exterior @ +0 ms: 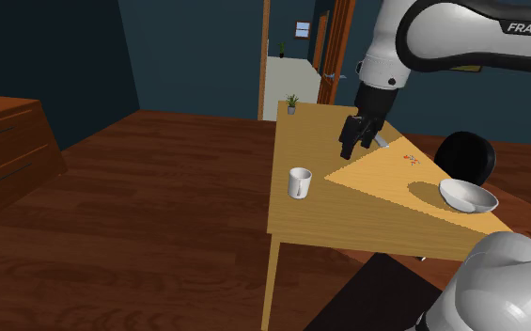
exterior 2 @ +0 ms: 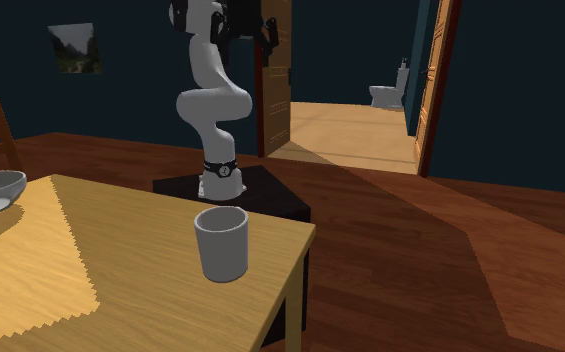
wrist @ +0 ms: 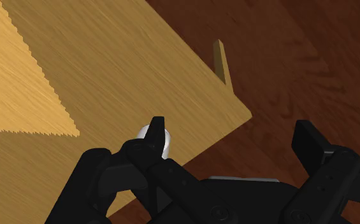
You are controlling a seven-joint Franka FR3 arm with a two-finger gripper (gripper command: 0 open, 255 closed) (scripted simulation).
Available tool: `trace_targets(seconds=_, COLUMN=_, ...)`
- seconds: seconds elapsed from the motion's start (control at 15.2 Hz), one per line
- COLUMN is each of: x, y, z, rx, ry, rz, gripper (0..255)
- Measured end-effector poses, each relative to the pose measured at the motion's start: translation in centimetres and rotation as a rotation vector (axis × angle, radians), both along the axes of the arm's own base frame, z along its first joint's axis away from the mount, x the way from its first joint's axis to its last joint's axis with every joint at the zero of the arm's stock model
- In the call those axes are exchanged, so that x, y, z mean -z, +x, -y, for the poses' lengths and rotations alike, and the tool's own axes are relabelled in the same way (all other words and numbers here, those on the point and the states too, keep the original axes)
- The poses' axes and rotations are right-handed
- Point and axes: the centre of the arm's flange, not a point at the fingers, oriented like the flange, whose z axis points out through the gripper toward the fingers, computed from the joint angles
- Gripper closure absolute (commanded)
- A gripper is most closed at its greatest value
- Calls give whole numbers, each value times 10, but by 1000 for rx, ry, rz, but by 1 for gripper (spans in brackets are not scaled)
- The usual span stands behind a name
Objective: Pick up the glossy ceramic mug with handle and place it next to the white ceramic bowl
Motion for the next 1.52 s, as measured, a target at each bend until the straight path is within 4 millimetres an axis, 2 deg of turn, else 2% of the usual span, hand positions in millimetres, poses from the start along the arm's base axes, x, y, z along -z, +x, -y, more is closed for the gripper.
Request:
trace_targets(seconds=0.2, x=8, y=9, z=8, rx=0, ry=4, rz=0, gripper=0)
trace_targets(seconds=0.33, x=20, y=25, z=21, rx=0, ry=9, rz=0, gripper=0)
trace_targets(seconds=0.59, x=51, y=62, z=48, rx=0, ry=21, rz=0, gripper=0)
trace_targets(seconds=0.73, x=70, y=72, z=61, rx=-1, ry=27, rz=0, gripper=0)
trace_targets(seconds=1.52, x=165, y=182, z=138, rx=-4, ry=63, rz=4, gripper=0)
